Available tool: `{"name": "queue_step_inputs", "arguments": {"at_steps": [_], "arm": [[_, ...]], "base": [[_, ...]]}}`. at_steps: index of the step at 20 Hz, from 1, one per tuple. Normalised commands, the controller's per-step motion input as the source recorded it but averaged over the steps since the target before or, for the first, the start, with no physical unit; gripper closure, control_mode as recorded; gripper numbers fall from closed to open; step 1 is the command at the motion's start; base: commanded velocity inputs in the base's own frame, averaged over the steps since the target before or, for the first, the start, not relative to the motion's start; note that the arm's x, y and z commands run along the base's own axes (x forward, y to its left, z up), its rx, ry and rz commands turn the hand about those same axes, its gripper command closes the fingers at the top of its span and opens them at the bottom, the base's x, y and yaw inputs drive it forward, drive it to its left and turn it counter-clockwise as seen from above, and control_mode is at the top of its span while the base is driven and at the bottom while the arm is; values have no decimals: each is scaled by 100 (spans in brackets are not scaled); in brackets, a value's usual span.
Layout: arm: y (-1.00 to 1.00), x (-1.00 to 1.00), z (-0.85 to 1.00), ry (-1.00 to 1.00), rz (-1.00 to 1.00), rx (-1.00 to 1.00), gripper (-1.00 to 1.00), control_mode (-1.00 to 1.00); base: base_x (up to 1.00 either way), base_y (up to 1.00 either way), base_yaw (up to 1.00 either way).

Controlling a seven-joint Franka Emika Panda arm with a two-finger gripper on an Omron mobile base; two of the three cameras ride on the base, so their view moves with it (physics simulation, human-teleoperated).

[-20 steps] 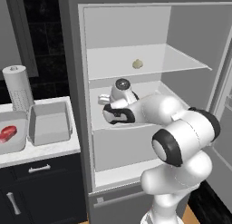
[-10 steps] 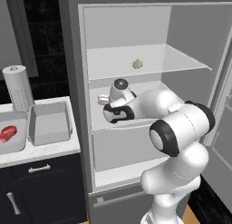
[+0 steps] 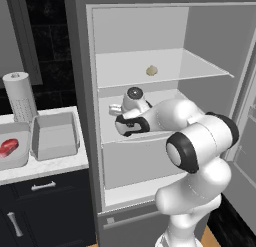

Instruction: Place one garlic and one steak in each tupperware on the nearby counter, to pack two identical lunches.

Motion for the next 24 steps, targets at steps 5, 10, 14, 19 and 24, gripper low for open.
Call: {"name": "queue_step_inputs", "arguments": {"at_steps": [5,10,14,19,24], "arm": [[-5,0,7,2,0,1,-100,-100],[0,0,-20,2,0,-4,-100,-100],[3,11,-16,-1,0,-3,-100,-100],[1,5,-23,-4,0,0,-100,-100],[9,11,-21,0,0,0,100,-100]], "base": [[0,0,0],[0,0,0],[0,0,0],[0,0,0],[0,0,0]]}}
